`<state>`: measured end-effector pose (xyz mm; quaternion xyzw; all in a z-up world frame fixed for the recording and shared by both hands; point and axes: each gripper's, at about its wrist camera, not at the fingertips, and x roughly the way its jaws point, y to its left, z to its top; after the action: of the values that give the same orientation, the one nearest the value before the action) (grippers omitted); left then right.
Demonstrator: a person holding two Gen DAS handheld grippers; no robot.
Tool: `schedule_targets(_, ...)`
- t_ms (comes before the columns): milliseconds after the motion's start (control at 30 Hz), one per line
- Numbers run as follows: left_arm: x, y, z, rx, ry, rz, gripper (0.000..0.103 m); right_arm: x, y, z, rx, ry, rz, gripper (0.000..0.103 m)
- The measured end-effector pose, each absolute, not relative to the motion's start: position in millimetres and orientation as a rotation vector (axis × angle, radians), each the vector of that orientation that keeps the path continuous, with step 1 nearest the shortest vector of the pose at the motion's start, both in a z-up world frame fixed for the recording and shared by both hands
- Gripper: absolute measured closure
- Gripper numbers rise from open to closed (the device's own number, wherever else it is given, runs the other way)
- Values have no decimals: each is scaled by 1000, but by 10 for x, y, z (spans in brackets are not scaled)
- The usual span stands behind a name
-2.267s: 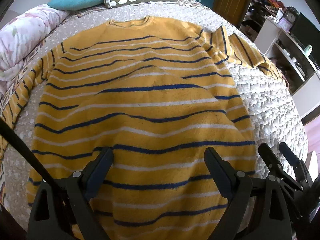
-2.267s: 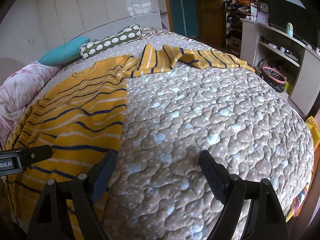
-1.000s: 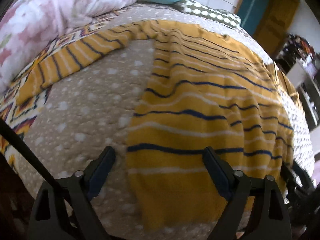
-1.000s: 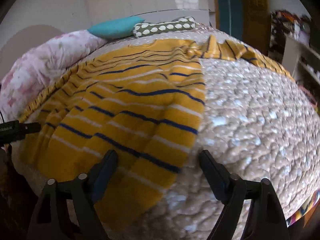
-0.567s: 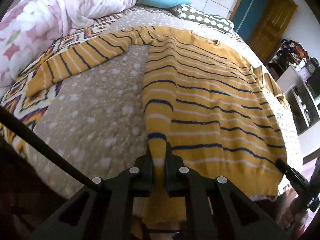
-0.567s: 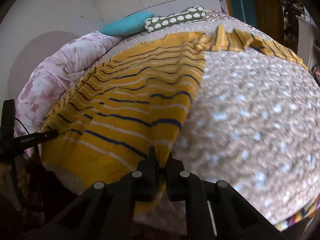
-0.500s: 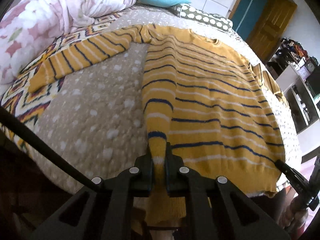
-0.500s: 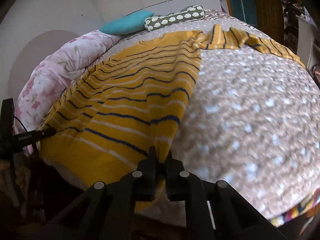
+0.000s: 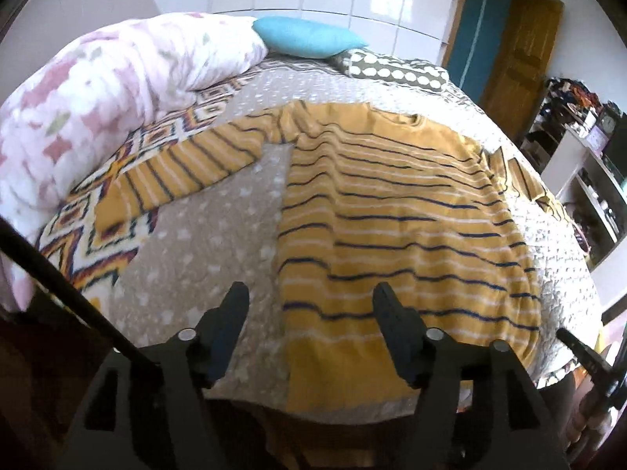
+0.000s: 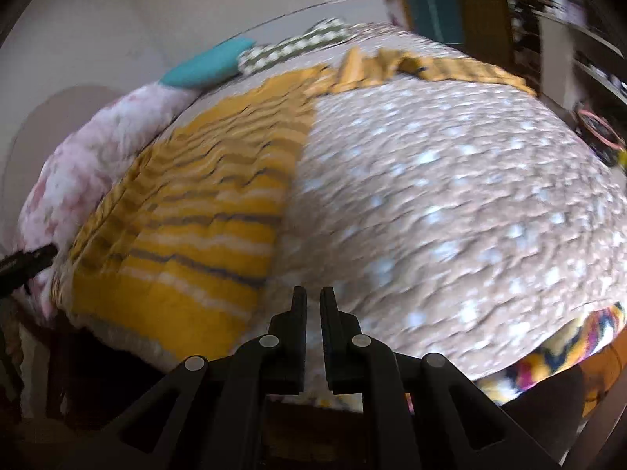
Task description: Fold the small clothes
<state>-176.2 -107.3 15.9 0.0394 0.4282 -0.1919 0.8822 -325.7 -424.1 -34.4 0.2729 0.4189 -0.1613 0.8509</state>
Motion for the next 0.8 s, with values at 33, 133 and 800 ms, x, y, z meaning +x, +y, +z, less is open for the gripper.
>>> schedule_targets(33,-1738,-1145,155,91,900,-406,37,-3249,-4277,-321,575,872,-351,95)
schedule_targets(133,-1667,-1360,119,103,932,-435,37,-3170,-4341,-208,561,829,-361,95)
schedule_targets(800,-1580,-2098,-287,171,1041,-511,34,-2349,-4138,-527,474,893,-274,90)
